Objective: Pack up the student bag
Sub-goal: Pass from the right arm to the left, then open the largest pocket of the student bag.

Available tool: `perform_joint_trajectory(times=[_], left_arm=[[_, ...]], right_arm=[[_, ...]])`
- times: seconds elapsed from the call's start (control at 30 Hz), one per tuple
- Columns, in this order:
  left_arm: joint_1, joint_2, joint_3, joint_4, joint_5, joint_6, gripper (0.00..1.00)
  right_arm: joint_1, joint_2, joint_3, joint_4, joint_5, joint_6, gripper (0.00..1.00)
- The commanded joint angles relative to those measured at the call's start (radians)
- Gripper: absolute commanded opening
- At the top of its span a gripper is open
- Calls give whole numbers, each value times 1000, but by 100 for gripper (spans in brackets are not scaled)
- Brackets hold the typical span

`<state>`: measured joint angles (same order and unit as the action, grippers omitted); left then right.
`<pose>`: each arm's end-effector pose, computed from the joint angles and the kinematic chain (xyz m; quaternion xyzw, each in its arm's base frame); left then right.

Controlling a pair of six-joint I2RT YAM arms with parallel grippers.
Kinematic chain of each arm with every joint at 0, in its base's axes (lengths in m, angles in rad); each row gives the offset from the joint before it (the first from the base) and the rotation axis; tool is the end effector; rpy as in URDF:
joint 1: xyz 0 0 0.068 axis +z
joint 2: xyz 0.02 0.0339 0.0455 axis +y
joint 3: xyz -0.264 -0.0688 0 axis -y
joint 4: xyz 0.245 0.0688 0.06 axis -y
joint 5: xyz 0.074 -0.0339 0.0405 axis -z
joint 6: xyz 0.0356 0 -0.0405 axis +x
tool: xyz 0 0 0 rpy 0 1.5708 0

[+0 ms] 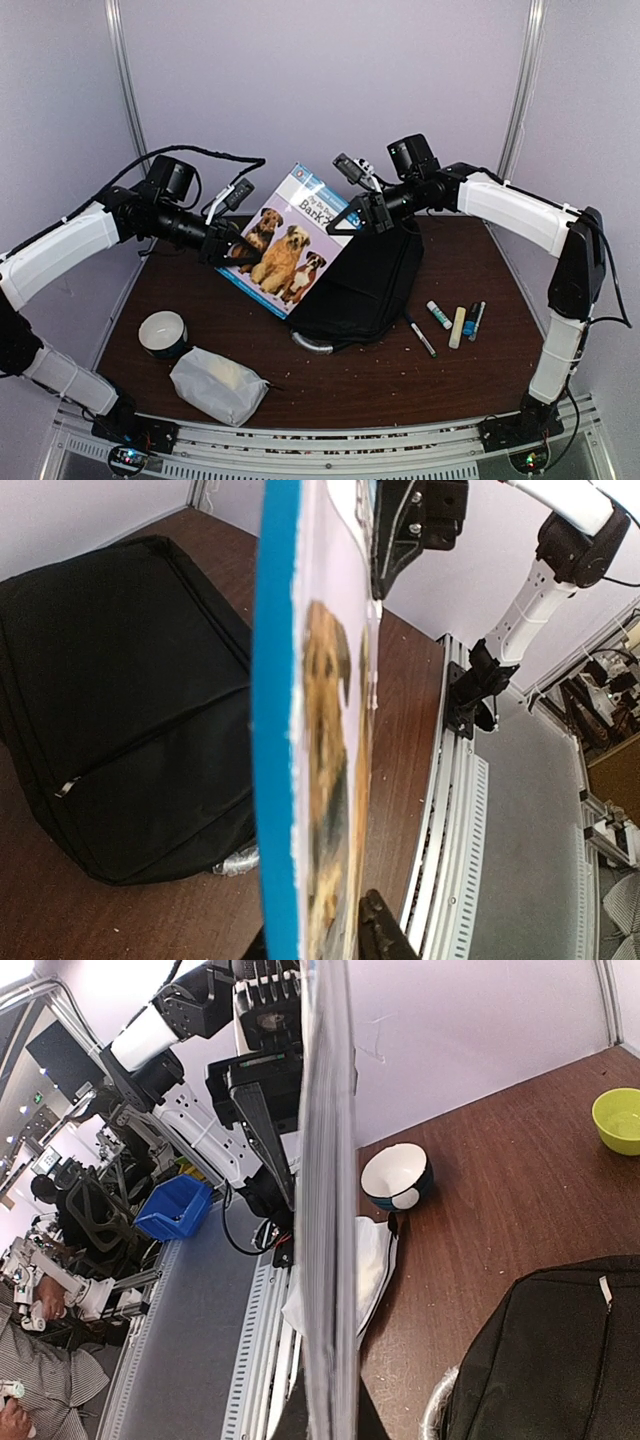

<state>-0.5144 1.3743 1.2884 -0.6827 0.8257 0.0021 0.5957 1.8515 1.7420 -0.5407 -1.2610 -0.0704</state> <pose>0.2381 -0.1646 0.3430 0.3668 0.7753 -0.4479 0.2524 0.3210 0.2585 0.3487 -0.4841 0.5983 0.6032 0.2094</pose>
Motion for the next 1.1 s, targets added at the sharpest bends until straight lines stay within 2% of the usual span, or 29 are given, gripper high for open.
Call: perform_joint_trajectory(times=[0.0, 0.13, 0.2, 0.3, 0.37, 0.47, 0.63, 0.8, 0.93, 1.07], left_arm=[[-7, -19, -14, 28, 30, 18, 17], [-5, -6, -11, 28, 47, 17, 3], [-5, -13, -11, 29, 39, 21, 0], [-2, -39, -9, 22, 0, 13, 0], [8, -59, -7, 8, -44, -8, 0], [25, -85, 2, -32, -152, -59, 0], [48, -133, -3, -100, -342, -160, 0], [73, -166, -16, -166, -512, -264, 0], [93, -226, -70, -158, -587, -336, 0], [96, -298, -151, -108, -606, -378, 0]], right_arm=[[-11, -24, 41, 67, -12, 38, 0], [-11, -24, 40, 64, 13, 40, 0], [-18, -25, 44, 40, 55, 30, 2], [-40, -33, 40, -3, 156, 13, 23], [-57, -52, 16, -36, 215, -24, 41], [-66, -91, -39, -92, 315, -121, 50], [-47, -147, -168, -116, 503, -252, 52], [65, -178, -280, -122, 778, -384, 49], [197, -176, -352, -81, 973, -462, 46], [292, -116, -342, -39, 1091, -444, 47]])
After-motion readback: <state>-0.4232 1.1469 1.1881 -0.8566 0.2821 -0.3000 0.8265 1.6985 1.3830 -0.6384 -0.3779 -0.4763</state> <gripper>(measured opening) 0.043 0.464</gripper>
